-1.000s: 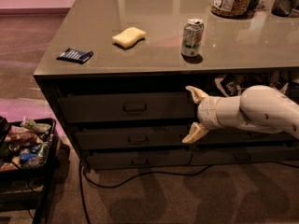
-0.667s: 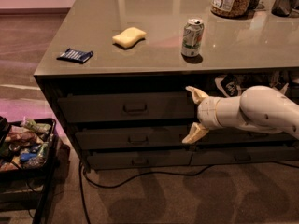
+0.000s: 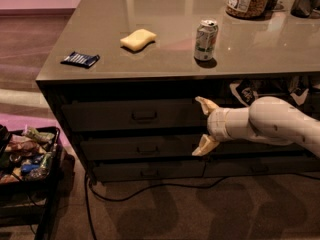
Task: Open top drawer
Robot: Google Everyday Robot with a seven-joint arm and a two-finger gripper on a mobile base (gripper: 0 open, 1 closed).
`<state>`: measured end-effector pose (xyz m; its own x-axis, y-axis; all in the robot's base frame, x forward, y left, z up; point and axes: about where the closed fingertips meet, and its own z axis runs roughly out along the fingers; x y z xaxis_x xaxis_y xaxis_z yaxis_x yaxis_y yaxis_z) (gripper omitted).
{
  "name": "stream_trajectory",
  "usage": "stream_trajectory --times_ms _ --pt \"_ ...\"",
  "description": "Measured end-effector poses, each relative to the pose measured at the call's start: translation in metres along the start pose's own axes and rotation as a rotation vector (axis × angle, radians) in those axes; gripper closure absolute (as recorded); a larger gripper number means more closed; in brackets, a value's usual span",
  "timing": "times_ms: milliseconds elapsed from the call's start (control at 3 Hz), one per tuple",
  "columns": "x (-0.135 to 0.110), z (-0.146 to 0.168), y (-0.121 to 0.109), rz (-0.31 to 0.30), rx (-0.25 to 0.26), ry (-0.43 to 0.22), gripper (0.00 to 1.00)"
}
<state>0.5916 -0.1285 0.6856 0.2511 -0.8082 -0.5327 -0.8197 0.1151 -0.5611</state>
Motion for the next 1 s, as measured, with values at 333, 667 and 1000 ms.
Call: stream_trajectory --times_ms 333,667,1000 --pt "-0.002 0.013 -0.005 -0.023 -0.001 -0.010 0.00" --pt "-0.005 0.026 -0.016 -0.049 -0.001 -0.020 0.00" --pt "-0.006 0.050 -0.024 -0.050 -0.037 -0.093 0.00"
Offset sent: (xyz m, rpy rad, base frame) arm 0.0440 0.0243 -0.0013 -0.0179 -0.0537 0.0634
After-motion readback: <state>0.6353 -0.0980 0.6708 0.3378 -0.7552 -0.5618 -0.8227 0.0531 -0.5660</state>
